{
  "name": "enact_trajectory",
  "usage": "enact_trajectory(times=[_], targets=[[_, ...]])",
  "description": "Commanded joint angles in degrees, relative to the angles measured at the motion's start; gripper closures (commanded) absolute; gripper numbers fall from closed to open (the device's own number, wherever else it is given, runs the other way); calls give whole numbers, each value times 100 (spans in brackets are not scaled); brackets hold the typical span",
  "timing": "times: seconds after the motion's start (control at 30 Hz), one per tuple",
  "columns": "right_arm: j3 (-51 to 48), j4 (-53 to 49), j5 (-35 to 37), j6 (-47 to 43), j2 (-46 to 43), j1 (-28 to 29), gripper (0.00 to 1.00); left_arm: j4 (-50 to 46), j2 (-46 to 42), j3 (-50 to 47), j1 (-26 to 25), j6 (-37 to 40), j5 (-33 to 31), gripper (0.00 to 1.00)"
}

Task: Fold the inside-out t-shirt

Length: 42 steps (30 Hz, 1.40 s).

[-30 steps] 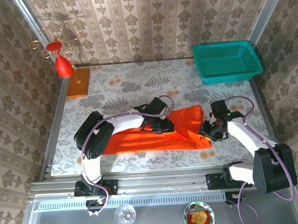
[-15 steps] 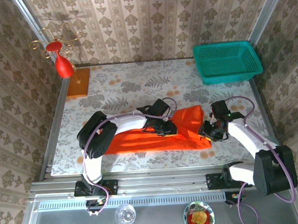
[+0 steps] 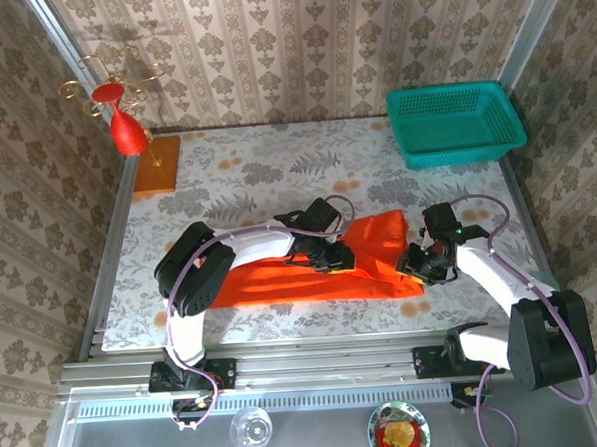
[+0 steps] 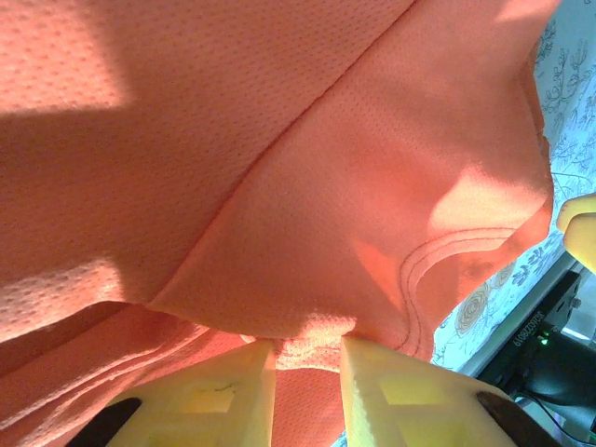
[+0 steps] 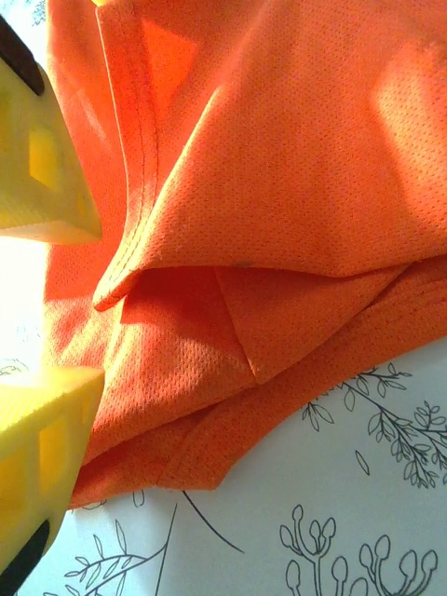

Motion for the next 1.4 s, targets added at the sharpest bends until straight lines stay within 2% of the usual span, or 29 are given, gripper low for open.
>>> enact_trajectory(times=[0.0,0.23,0.57,0.67,0.83,1.13,1.37], targets=[[-41,30,-100,-21,-50,-17,60,-249,130,104,-79,3,-7,74],[-41,32,-100,-21,-62,-18,60,-504,227,243,-84,109,-126,71],[-58,175,-266,-1,19,-18,60,-561,-182,329,-78,214,-203,97],[9,259,-483,-69,185,-18,60,-596,-355,268,-80,208,-225,100],[89,611,-946,-53,503,-18,62,-641,-555,115,-81,222,-193,100],[350,624,-1007,-115,808,-18,65,-728,-495,8,-93,311,79,100],[399,335,-202,-335,1057,-18,64,-719,-238,-11,-122,329,104,99]])
